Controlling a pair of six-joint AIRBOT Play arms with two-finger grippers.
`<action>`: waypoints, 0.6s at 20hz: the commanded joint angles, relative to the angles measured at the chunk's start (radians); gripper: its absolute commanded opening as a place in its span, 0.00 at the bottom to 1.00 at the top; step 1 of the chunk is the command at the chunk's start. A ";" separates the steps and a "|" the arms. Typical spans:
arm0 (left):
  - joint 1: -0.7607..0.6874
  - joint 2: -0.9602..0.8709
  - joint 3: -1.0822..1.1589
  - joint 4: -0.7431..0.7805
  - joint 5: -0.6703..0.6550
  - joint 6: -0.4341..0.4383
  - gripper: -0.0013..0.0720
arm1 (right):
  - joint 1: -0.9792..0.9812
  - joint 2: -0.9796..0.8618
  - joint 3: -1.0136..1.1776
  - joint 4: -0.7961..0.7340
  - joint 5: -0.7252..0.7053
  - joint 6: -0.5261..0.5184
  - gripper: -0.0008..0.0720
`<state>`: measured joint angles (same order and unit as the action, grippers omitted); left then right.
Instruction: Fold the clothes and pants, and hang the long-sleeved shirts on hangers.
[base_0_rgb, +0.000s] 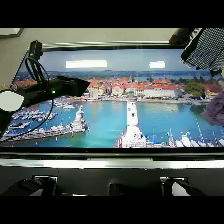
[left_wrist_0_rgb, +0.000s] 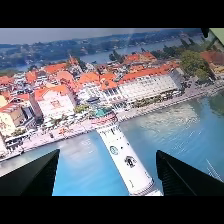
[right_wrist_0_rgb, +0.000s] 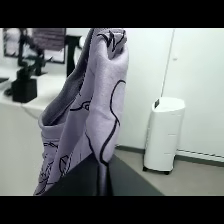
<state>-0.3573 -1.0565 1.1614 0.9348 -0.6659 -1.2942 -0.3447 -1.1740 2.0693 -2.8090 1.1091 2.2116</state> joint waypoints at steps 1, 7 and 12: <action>0.000 -0.002 -0.001 0.000 0.001 0.000 0.98 | -0.150 -0.003 0.003 0.050 -0.073 0.066 0.05; 0.000 -0.002 -0.001 0.000 0.001 0.003 0.98 | -0.444 -0.021 -0.005 0.360 -0.095 0.050 0.05; 0.000 -0.002 -0.001 0.000 0.001 0.003 0.98 | -0.500 -0.004 -0.005 0.544 -0.059 -0.041 0.27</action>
<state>-0.3573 -1.0576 1.1610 0.9348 -0.6651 -1.2926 -0.8074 -1.1881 2.0655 -2.4016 1.0122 2.2238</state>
